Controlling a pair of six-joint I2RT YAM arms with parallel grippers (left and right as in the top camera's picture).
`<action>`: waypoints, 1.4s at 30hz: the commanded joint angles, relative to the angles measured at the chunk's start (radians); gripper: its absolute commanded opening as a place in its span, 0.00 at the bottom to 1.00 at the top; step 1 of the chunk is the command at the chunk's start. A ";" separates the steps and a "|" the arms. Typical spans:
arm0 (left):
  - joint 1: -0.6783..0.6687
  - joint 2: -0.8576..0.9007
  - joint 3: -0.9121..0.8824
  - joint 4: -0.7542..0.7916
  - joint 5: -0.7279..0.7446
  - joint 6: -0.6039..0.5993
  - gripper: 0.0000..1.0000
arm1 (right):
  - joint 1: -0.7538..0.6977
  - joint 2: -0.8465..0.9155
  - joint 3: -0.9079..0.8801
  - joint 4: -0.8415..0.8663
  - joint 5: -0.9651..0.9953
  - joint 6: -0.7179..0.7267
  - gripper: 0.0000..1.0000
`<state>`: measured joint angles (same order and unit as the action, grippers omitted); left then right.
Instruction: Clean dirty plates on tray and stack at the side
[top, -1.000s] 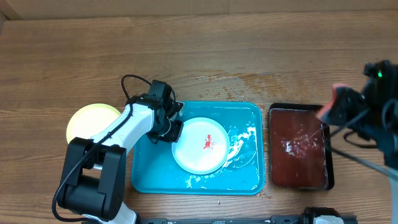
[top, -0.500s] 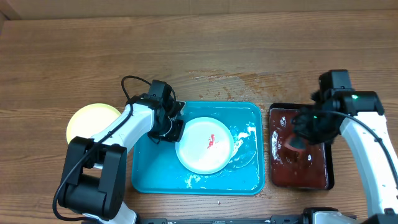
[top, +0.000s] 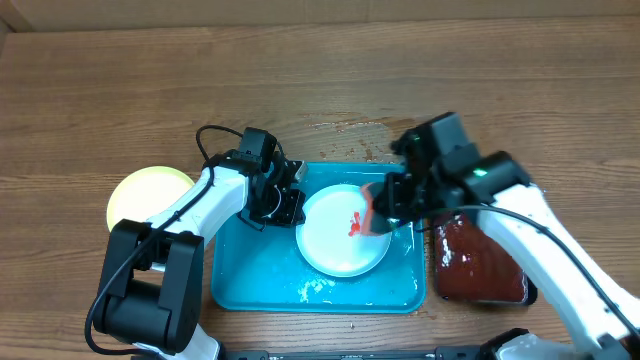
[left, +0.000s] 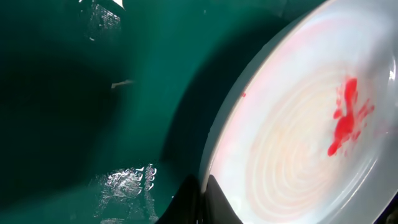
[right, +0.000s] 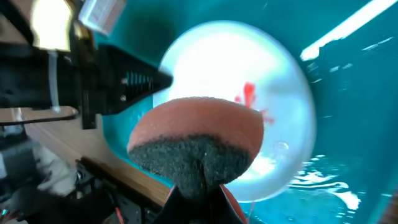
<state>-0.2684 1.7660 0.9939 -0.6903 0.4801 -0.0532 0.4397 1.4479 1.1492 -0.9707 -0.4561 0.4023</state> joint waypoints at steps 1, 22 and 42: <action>0.000 0.010 -0.003 0.002 0.034 -0.046 0.04 | 0.040 0.101 0.028 0.010 -0.017 0.047 0.04; 0.000 0.010 -0.003 -0.073 -0.176 -0.164 0.04 | 0.092 0.396 0.028 0.009 0.474 0.122 0.04; -0.060 0.010 -0.003 -0.057 -0.117 -0.127 0.04 | 0.375 0.396 0.028 0.188 0.268 -0.078 0.04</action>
<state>-0.3004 1.7660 0.9936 -0.7509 0.3511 -0.2035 0.7845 1.8397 1.1595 -0.8005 -0.1333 0.3321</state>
